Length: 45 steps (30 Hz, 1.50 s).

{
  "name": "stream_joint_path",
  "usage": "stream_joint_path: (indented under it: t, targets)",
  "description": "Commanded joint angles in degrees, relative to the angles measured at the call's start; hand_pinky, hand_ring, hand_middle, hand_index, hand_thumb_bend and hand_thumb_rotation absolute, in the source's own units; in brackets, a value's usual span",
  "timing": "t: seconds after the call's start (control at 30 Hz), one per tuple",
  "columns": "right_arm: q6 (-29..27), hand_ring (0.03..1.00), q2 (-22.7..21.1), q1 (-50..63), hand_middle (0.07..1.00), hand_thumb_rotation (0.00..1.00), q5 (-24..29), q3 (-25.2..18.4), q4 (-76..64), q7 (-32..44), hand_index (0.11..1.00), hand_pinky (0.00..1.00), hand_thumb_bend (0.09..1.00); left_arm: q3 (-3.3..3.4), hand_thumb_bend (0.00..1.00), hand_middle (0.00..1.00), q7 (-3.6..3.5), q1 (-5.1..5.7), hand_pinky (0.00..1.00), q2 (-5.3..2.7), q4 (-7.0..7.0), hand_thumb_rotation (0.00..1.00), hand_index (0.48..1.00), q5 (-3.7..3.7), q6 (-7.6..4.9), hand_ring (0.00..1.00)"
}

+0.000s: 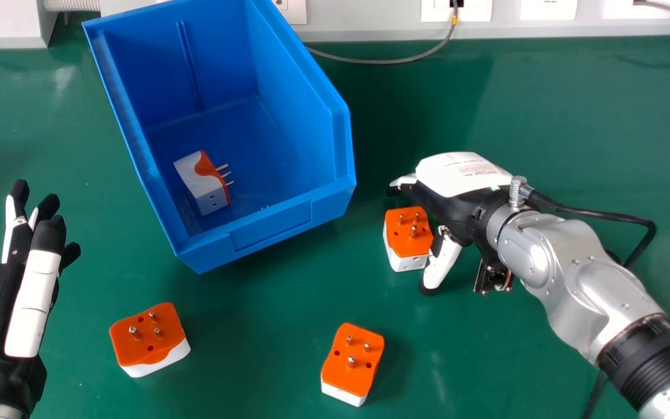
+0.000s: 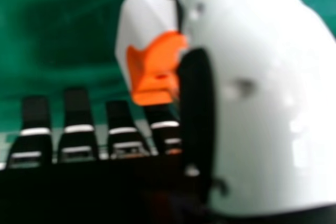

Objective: Pick all objects and put in blue box

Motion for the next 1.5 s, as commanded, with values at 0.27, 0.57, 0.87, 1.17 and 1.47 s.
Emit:
stream_joint_path:
  t: [0.27,0.57,0.87,1.17,1.47]
  targets:
    - [0.2,0.843,0.6,-1.2,0.875,0.12,-0.4,0.6,-0.1,1.4,0.831,0.77,0.644,0.03,0.90,0.99,0.48,0.84,0.93,-0.61,-3.95,0.95,1.000,-0.13,1.28,0.99]
    - [-0.3,0.835,1.3,-2.0,0.865,0.12,-1.5,1.7,0.6,2.6,0.820,0.76,0.642,-0.05,0.91,0.99,0.52,0.41,0.92,-0.76,-4.04,0.95,1.000,-0.17,2.06,0.99]
    - [-0.8,0.835,1.1,-2.7,0.863,0.11,-1.9,2.9,0.4,3.2,0.818,0.76,0.626,-0.55,0.92,0.99,0.97,0.65,0.92,-1.28,-6.09,0.95,1.000,-0.29,3.50,0.98]
    - [-1.2,0.834,2.1,-2.4,0.859,0.11,-1.4,2.6,1.0,1.9,0.811,0.75,0.617,-0.60,0.92,0.99,1.23,0.54,0.92,-1.09,-5.77,0.94,1.000,0.08,3.62,0.98]
    - [-0.1,0.831,3.6,-3.2,0.857,0.10,-1.5,2.8,1.3,3.1,0.810,0.75,0.619,-1.02,0.92,0.99,1.75,0.87,0.91,-1.20,-6.67,0.94,1.000,0.11,4.24,0.98]
